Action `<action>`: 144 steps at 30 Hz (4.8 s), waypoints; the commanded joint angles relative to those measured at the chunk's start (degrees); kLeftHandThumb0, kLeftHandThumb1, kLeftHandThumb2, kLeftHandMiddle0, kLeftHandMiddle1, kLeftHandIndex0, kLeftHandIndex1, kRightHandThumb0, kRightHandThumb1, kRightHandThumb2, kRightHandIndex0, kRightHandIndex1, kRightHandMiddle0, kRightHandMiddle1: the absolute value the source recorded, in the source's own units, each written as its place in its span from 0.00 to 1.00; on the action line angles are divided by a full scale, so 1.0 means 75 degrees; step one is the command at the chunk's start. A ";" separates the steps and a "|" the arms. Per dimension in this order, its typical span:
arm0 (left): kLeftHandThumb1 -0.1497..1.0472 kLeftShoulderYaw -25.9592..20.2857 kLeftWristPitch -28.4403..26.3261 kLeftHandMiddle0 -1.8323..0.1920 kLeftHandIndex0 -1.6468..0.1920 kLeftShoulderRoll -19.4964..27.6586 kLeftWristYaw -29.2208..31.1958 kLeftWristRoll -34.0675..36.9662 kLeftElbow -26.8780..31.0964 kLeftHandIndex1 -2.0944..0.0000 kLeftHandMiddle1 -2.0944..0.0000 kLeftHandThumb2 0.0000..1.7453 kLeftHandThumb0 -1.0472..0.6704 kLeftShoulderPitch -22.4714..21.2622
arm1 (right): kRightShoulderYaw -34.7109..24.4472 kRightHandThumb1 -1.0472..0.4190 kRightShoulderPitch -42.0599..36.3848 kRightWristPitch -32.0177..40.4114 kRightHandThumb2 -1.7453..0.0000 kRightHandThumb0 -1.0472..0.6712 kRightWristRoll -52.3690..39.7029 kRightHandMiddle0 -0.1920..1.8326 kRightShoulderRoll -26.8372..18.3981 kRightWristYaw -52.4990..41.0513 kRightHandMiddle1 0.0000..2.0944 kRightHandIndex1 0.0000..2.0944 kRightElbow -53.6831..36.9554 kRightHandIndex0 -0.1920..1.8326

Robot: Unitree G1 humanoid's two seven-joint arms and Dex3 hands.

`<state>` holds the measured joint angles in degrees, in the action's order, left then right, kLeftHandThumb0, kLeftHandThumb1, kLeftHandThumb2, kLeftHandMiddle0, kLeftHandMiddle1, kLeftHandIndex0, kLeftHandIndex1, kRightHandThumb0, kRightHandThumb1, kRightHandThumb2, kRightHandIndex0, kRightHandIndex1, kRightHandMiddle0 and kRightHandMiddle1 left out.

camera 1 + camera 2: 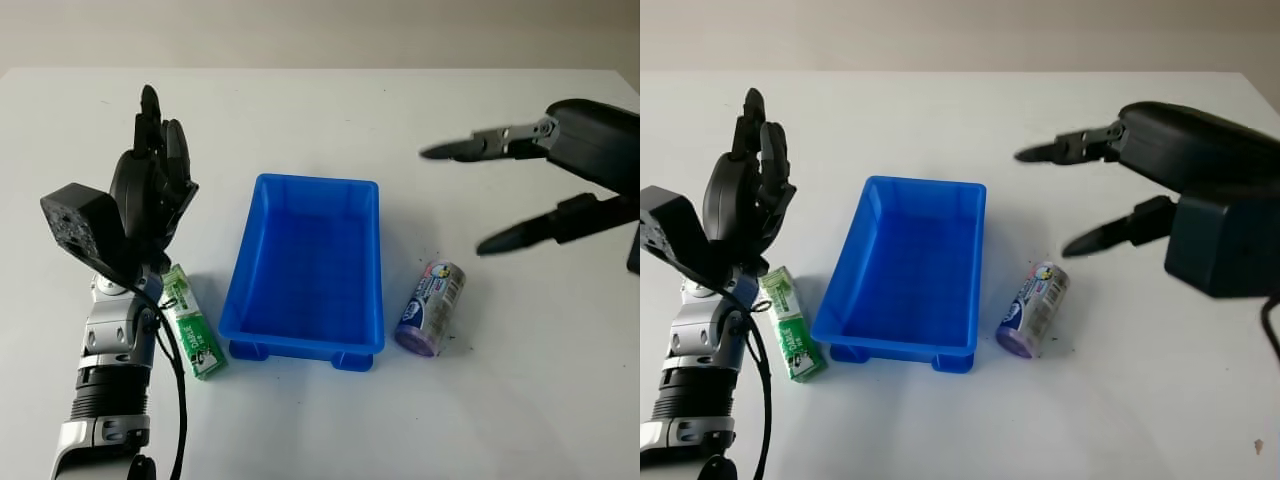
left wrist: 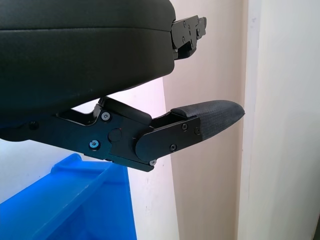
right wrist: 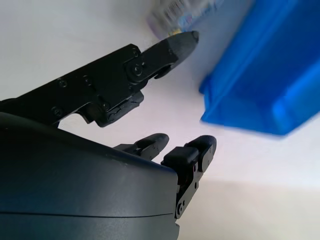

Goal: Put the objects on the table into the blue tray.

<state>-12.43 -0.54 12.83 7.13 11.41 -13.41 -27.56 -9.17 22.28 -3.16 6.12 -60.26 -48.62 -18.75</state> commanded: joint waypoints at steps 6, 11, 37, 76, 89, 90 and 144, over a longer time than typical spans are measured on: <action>1.00 0.0030 -0.0202 1.00 1.00 -0.0028 -0.0041 0.0034 0.0216 1.00 1.00 0.40 0.18 -0.0198 | -0.0009 0.20 -0.0413 -0.1092 0.97 0.41 0.0124 0.36 -0.0539 -0.0500 0.02 0.02 -0.0134 0.33; 1.00 0.0020 -0.0338 1.00 1.00 0.0004 0.0028 0.0112 0.0276 1.00 1.00 0.39 0.17 -0.0207 | 0.0070 0.19 -0.0730 -0.1481 0.97 0.42 0.0329 0.34 -0.0482 -0.0452 0.02 0.02 -0.0222 0.32; 1.00 -0.0089 -0.0535 1.00 1.00 0.0213 0.0146 0.0064 0.0266 1.00 1.00 0.37 0.17 -0.0213 | 0.1702 0.17 -0.1217 -0.5217 0.97 0.40 0.2289 0.22 0.1483 0.2642 0.59 0.69 0.2484 0.18; 1.00 0.0017 -0.0541 1.00 1.00 0.0118 0.0088 0.0020 0.0188 1.00 1.00 0.37 0.17 -0.0291 | 0.2120 0.00 0.2850 -0.5242 0.94 0.29 0.4329 0.58 0.3074 0.8094 1.00 1.00 0.4833 0.66; 1.00 0.0116 -0.0408 1.00 1.00 0.0125 0.0073 -0.0221 0.0455 1.00 1.00 0.39 0.17 -0.0025 | 0.3445 0.00 0.3070 -0.4753 0.86 0.23 0.2328 0.08 0.4171 0.4301 0.84 0.85 0.5456 0.13; 1.00 0.0107 -0.0398 1.00 1.00 0.0118 0.0061 -0.0235 0.0442 1.00 1.00 0.39 0.17 -0.0020 | 0.3523 0.00 0.3069 -0.4460 0.85 0.19 0.2284 0.03 0.4048 0.3740 0.63 0.61 0.5278 0.07; 1.00 -0.0003 -0.0469 0.94 0.94 0.1937 0.1451 -0.0663 0.1466 0.97 0.97 0.22 0.25 0.0182 | -0.0341 0.00 0.0095 0.2022 0.58 0.16 -0.2719 0.00 0.6013 0.5010 0.00 0.00 0.3107 0.00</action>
<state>-12.21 -4.14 23.59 17.15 7.77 -5.50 -26.29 -11.61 23.14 11.65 -14.13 -15.11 -11.02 6.10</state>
